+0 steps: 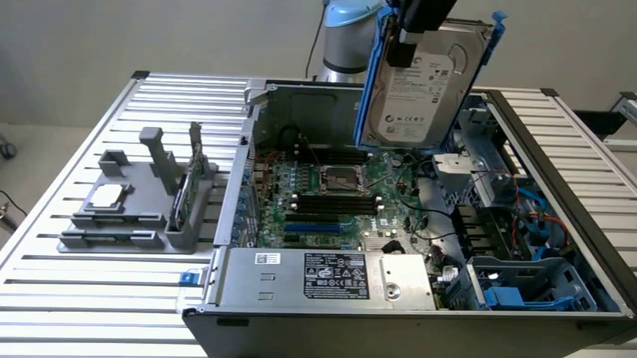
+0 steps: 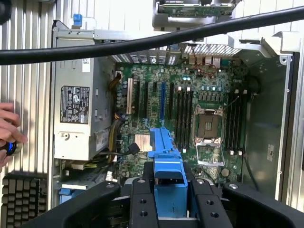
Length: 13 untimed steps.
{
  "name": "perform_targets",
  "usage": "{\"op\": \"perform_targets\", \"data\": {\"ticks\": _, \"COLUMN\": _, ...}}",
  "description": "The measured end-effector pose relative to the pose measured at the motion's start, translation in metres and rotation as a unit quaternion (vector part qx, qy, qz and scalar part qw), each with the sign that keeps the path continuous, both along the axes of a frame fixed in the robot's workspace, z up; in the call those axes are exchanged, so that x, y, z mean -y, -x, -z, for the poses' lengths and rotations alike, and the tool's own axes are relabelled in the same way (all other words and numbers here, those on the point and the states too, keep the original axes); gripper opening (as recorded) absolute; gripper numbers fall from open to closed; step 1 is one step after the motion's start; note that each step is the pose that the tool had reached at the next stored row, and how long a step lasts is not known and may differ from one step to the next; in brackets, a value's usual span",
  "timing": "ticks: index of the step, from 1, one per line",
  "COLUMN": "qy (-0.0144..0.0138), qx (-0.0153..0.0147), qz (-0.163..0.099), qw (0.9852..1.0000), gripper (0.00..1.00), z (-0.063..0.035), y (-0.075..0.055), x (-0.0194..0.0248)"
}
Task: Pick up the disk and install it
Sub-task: 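Pick up the disk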
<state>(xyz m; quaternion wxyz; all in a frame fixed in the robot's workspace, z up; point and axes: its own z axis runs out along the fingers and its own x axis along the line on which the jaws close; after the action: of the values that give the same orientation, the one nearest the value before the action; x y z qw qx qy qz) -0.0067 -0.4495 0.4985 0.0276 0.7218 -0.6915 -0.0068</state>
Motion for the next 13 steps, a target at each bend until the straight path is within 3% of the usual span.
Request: {"op": "perform_targets", "data": {"ticks": 13, "qy": -0.0048, "qx": -0.0014, "qz": 0.000, "qw": 1.0000, "gripper": 0.33, "z": -0.0069, "y": -0.014, "x": 0.0309}}
